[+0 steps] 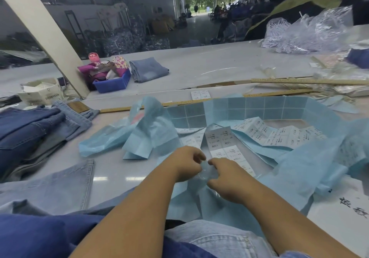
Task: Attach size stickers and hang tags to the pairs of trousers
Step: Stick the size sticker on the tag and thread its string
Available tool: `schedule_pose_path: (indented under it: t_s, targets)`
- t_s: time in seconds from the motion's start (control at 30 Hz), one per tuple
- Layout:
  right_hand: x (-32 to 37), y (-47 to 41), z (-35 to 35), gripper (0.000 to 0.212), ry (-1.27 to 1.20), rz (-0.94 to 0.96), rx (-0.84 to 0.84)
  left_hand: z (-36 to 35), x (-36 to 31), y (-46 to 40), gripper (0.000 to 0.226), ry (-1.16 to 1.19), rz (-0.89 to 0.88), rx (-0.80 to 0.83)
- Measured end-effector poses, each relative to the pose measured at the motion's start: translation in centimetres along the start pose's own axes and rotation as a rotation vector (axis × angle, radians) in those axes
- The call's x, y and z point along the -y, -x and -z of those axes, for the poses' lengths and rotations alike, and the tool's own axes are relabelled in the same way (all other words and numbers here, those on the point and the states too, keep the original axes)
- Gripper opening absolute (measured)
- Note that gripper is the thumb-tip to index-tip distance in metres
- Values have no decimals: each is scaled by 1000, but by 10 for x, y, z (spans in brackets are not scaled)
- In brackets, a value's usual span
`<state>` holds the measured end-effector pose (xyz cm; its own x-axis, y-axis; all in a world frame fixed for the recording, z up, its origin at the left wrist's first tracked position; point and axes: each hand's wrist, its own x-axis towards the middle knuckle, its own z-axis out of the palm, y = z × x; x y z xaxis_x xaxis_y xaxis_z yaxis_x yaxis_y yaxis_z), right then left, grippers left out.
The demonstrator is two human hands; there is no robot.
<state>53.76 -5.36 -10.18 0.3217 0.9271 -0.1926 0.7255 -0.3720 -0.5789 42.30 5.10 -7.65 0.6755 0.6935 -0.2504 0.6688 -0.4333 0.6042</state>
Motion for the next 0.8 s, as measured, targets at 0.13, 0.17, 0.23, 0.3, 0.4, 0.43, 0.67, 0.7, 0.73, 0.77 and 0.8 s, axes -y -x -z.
schedule_pose_path:
  t_s: [0.13, 0.17, 0.23, 0.3, 0.4, 0.43, 0.67, 0.7, 0.73, 0.77, 0.8]
  targets:
    - [1, 0, -1, 63, -152, -20, -28, 1, -4, 2, 34, 303, 67, 203]
    - [2, 0, 0, 64, -198, -34, -33, 0, -5, 2, 37, 326, 74, 238]
    - [2, -2, -1, 71, -298, -91, -29, -1, -5, 1, 37, 336, 76, 224]
    - [1, -4, -2, 73, -426, -147, -1, 0, -2, 0, 29, 322, 77, 138]
    - [0, -7, -2, 51, -542, -176, 39, 2, 6, -3, 20, 117, 56, -91]
    - [-1, -6, -1, 45, -566, -173, 37, 3, 9, -3, 23, 52, 64, -140]
    - [-3, -6, 0, 57, -875, -126, 113, 1, 15, -6, 70, -47, 64, -158]
    - [-2, -6, 1, 60, -892, -133, 129, 2, 16, -6, 75, -36, 65, -165]
    - [-2, -5, 2, 64, -903, -138, 147, 3, 16, -6, 76, -20, 64, -165]
    - [-2, -4, 2, 67, -917, -141, 166, 3, 15, -5, 72, -7, 60, -152]
    - [-1, -2, 3, 70, -934, -138, 188, 2, 14, -4, 67, -1, 52, -129]
